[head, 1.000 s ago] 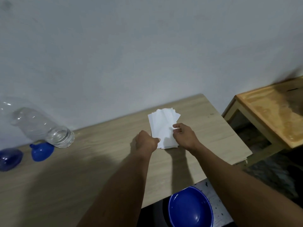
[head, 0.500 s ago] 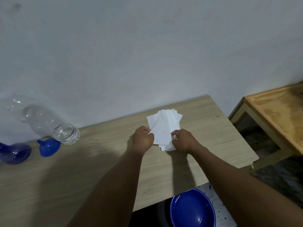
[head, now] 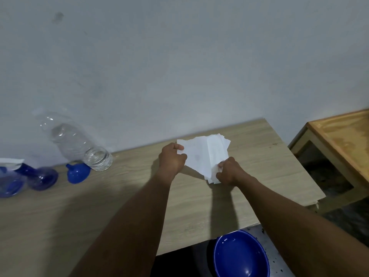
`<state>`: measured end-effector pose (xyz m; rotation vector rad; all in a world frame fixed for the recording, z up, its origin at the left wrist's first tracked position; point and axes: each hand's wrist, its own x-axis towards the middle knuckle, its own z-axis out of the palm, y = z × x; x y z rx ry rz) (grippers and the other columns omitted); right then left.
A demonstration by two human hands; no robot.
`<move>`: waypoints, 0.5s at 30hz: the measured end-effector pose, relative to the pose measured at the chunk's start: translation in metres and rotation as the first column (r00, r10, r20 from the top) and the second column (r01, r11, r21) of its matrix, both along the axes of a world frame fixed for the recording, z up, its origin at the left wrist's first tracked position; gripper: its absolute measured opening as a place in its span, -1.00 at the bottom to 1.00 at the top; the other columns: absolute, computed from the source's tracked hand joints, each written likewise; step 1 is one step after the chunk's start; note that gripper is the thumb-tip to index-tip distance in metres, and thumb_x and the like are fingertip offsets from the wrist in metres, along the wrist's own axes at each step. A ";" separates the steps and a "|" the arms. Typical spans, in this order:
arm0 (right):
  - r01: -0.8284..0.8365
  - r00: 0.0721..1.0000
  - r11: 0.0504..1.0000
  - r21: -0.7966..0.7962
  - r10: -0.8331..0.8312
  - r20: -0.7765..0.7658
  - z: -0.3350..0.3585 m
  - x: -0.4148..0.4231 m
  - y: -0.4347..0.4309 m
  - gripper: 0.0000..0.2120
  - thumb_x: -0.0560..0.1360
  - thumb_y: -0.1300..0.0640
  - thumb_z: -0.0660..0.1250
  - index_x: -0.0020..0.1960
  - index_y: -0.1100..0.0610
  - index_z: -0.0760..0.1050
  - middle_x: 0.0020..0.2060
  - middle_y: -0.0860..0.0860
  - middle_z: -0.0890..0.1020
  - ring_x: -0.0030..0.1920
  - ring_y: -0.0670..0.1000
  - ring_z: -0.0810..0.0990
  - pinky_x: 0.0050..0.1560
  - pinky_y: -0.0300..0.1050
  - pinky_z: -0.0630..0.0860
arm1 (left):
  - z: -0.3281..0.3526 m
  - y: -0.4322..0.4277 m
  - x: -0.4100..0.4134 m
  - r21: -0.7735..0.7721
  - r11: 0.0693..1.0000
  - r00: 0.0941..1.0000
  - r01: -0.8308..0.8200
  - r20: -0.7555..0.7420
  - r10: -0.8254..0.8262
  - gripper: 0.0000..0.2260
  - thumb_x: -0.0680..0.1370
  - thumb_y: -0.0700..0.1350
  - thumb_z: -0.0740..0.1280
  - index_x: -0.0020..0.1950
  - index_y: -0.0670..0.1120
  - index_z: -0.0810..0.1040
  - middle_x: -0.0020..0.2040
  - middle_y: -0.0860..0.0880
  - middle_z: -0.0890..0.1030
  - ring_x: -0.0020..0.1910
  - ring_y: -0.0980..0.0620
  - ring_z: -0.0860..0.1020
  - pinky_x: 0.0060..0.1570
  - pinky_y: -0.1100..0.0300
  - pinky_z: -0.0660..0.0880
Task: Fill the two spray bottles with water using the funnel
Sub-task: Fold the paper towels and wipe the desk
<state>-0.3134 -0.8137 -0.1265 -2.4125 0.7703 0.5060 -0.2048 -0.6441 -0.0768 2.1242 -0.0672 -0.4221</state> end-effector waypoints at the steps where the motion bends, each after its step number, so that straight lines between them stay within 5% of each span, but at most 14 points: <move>1: 0.000 1.000 1.000 -0.002 0.000 -0.014 0.001 0.001 0.001 -0.52 0.56 0.05 0.27 0.43 0.22 0.40 0.38 0.21 0.32 0.36 0.20 0.39 0.37 -0.02 0.39 | -0.001 0.007 0.001 0.029 1.000 1.000 0.002 0.017 -0.002 -0.77 0.41 -0.24 0.36 0.00 0.00 0.62 0.03 -0.03 0.64 -0.05 -0.08 0.64 0.02 0.07 0.61; 8: 0.003 0.997 0.999 -0.042 -0.007 -0.079 -0.001 0.010 0.006 -0.55 0.47 -0.02 0.26 0.23 0.26 0.47 0.23 0.26 0.46 0.20 0.23 0.48 0.08 -0.09 0.42 | -0.003 0.057 0.006 0.184 0.980 0.997 -0.072 0.034 0.066 -0.69 0.42 -0.27 0.28 0.05 0.06 0.62 0.15 -0.02 0.60 0.08 -0.06 0.59 0.15 0.18 0.51; 12: 0.000 0.996 0.997 -0.080 -0.007 -0.086 0.003 0.011 0.014 -0.41 0.28 -0.12 0.19 0.19 0.21 0.47 0.21 0.22 0.44 0.19 0.22 0.46 0.20 0.02 0.49 | 0.000 0.076 0.005 0.158 0.982 0.993 -0.108 0.064 0.099 -0.69 0.44 -0.32 0.23 -0.04 -0.03 0.68 0.07 -0.07 0.66 -0.03 -0.04 0.61 0.00 0.24 0.51; 15: 0.041 0.993 0.989 -0.143 -0.056 -0.101 0.011 0.007 0.026 -0.53 0.45 -0.08 0.26 0.26 0.16 0.41 0.28 0.15 0.33 0.32 0.21 0.31 0.28 0.10 0.37 | 0.006 0.085 0.004 0.147 0.974 0.983 -0.170 0.088 0.158 -0.71 0.46 -0.29 0.22 -0.04 -0.06 0.70 0.08 -0.09 0.68 0.06 -0.08 0.62 0.01 0.28 0.45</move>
